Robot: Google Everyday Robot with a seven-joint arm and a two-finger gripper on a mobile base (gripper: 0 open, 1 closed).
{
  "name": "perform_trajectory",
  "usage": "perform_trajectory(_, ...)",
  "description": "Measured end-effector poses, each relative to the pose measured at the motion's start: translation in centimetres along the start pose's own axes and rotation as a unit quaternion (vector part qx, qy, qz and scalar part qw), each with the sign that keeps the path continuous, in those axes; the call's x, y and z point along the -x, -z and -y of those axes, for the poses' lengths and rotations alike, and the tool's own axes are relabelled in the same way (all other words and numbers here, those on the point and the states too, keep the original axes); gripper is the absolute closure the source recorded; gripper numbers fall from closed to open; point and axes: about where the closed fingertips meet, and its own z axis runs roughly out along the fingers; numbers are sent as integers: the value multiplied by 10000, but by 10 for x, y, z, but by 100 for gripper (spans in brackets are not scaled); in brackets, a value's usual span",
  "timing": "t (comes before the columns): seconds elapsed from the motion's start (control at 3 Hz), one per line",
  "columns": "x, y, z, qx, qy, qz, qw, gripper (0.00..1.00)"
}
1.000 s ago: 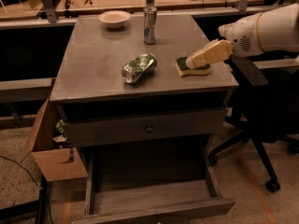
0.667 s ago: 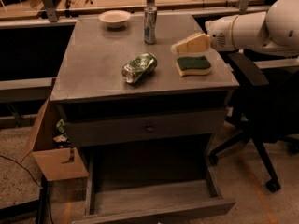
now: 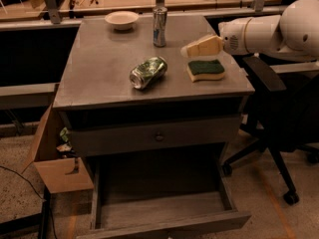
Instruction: Place redbull can into middle drawer
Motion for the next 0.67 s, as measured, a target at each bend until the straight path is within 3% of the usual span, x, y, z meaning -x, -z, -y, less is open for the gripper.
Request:
perform_trajectory(0.33,-2,-20,3,-160,202,74,9996,0)
perform_trajectory(0.67,-6,-68,7,-183,441,100,9988,0)
